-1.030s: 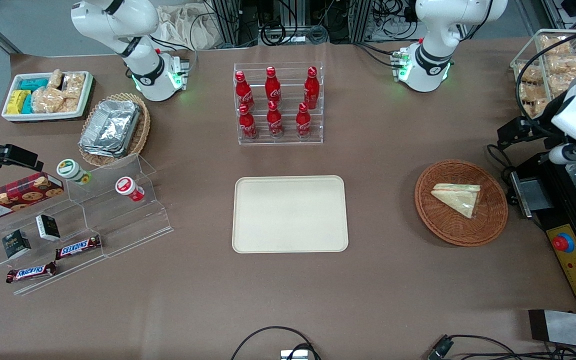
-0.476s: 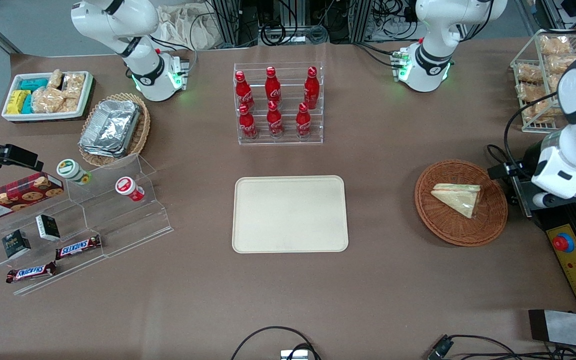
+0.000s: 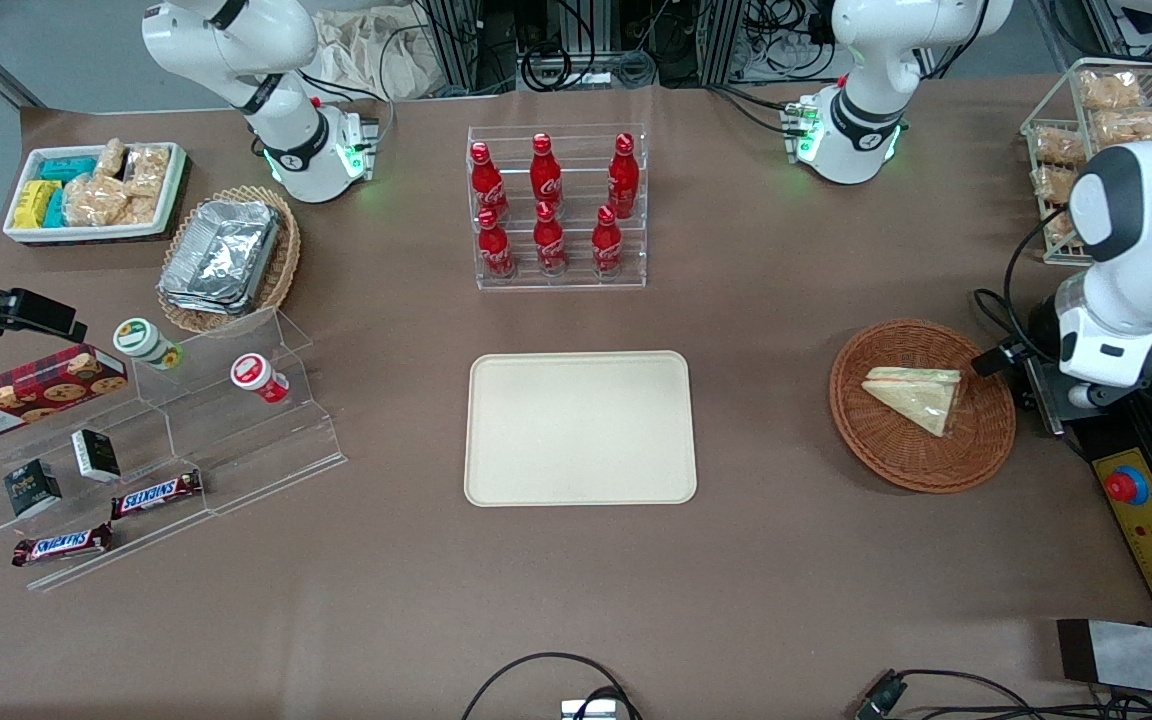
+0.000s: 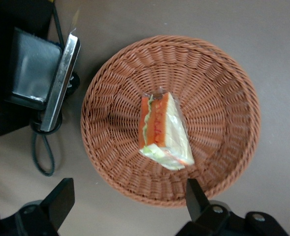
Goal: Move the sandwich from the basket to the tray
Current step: 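Move the left gripper down over the wrapped sandwich in the wicker basket, then lower the open left gripper around the sandwich and close it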
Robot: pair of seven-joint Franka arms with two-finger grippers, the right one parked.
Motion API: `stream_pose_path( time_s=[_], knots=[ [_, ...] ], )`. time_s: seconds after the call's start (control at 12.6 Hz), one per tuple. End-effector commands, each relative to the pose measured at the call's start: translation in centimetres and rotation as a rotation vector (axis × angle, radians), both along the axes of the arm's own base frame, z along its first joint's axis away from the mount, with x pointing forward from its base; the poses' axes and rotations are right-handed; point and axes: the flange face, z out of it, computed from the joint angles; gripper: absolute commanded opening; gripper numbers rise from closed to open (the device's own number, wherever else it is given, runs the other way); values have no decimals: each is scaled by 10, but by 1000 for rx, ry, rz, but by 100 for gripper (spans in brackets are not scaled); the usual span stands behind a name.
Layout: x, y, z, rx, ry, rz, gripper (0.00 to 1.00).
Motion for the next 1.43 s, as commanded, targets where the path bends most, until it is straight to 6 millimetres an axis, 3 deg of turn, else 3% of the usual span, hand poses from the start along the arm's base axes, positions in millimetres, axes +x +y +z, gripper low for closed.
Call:
stream_pose_path(
  time_s=[0.0, 0.16, 0.55, 1.35],
  knots=[
    [-24, 4, -15, -1, -53, 103, 100],
    [-32, 16, -29, -33, -70, 163, 100],
    [-37, 15, -72, -105, -137, 267, 100],
    [-26, 2, -117, -128, -176, 312, 100]
  ],
)
